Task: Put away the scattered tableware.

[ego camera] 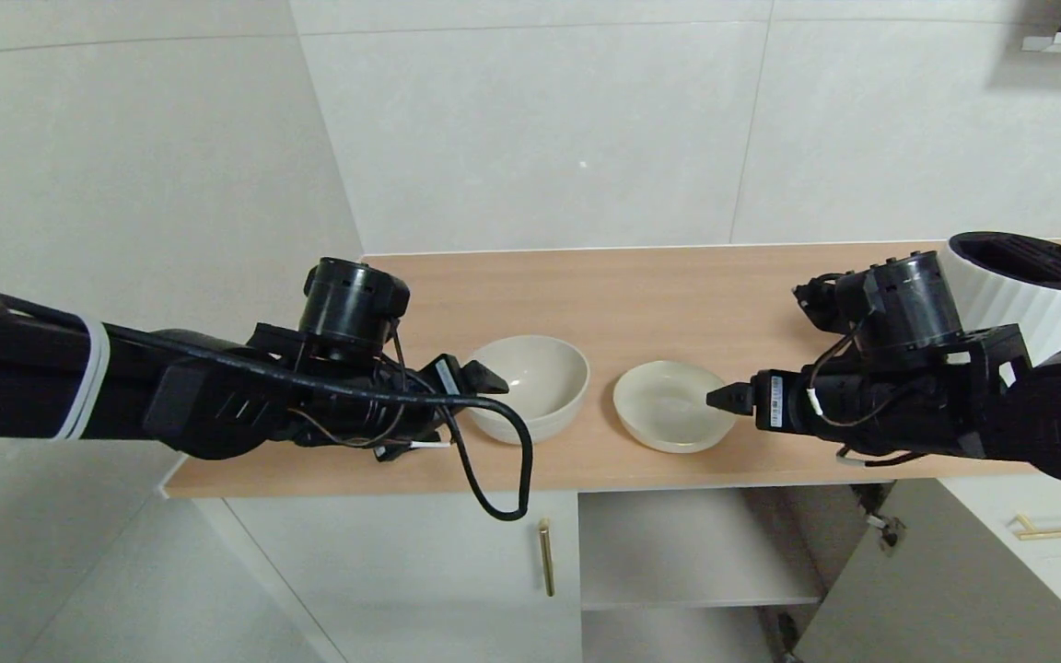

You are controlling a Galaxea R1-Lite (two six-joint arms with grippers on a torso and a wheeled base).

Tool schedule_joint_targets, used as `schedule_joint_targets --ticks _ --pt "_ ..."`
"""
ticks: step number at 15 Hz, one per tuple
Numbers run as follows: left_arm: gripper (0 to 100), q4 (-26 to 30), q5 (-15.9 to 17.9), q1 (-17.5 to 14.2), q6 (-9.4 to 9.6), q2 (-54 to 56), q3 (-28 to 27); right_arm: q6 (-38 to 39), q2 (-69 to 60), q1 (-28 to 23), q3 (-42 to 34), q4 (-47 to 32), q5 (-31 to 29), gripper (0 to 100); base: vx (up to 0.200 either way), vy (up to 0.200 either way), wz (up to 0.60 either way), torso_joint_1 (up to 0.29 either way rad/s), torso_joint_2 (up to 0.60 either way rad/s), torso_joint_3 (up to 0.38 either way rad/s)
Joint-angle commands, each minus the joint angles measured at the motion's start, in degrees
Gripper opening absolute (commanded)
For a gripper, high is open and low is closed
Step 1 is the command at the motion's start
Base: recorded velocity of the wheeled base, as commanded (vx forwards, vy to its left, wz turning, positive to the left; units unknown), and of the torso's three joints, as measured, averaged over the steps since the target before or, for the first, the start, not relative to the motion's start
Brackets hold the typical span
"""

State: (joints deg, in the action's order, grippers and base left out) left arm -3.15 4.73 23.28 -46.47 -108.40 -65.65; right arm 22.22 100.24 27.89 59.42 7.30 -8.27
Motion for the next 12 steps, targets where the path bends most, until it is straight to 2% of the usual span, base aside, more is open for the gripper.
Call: schedule_joint_targets --ticks 1,9,12 --pt "0 0.0 -0.2 0.0 -0.02 -0.1 0.0 0.0 0.0 0.1 0.0 0.0 0.0 100 0.0 0.0 0.0 0.0 0.0 0.0" --pt "0 -0.3 -0.2 0.0 -0.02 0.4 0.0 0.0 0.6 0.2 0.3 0.0 -0.5 100 0.0 0.0 0.0 0.0 0.0 0.0" --pt "0 -0.3 -0.2 -0.1 -0.02 0.6 0.0 0.2 3.3 1.5 2.3 0.2 -6.8 100 0.0 0.0 0.0 0.0 0.0 0.0"
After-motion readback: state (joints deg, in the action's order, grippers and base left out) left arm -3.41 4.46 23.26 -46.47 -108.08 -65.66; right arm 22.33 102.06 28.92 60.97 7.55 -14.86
